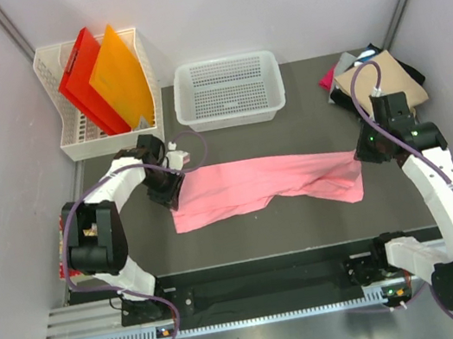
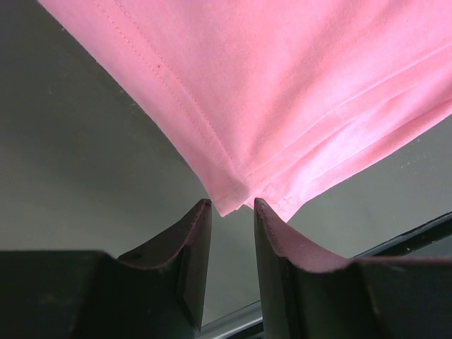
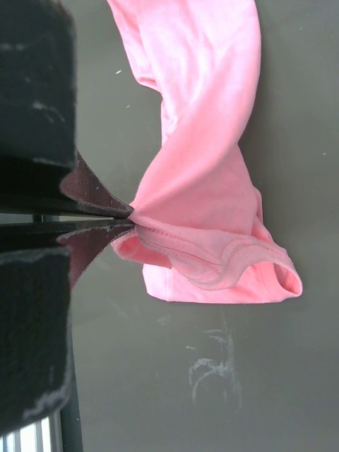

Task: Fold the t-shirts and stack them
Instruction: Flatten out the tshirt

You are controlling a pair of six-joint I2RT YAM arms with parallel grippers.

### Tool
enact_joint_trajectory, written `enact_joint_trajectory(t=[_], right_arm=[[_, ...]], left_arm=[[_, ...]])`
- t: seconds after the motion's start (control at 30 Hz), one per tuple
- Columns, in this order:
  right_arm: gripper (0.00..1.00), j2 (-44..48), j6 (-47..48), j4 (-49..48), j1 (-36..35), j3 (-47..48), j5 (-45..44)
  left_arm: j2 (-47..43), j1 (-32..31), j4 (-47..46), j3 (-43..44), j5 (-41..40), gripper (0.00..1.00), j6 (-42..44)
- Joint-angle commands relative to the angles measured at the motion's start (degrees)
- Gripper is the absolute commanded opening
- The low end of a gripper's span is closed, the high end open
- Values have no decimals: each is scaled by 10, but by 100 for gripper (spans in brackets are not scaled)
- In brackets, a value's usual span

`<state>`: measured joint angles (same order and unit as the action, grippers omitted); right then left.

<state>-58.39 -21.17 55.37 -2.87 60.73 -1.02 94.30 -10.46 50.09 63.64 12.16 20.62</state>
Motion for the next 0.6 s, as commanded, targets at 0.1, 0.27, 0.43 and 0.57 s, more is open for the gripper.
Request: enact_joint_trajectory(t=[0.1, 0.27, 0.43, 0.57], right_arm=[[0, -7, 4, -1, -3, 25, -2], [0, -7, 0, -8, -4, 20, -3], [0, -2, -7, -11, -5, 10, 1], [0, -1, -6, -9, -5, 11, 1]], left_arm=[[16, -2, -8, -4, 7, 36, -7], [17, -2, -7, -11, 3, 32, -3], [18, -2, -10, -8, 1, 17, -1], [18, -2, -8, -2, 6, 0, -5]])
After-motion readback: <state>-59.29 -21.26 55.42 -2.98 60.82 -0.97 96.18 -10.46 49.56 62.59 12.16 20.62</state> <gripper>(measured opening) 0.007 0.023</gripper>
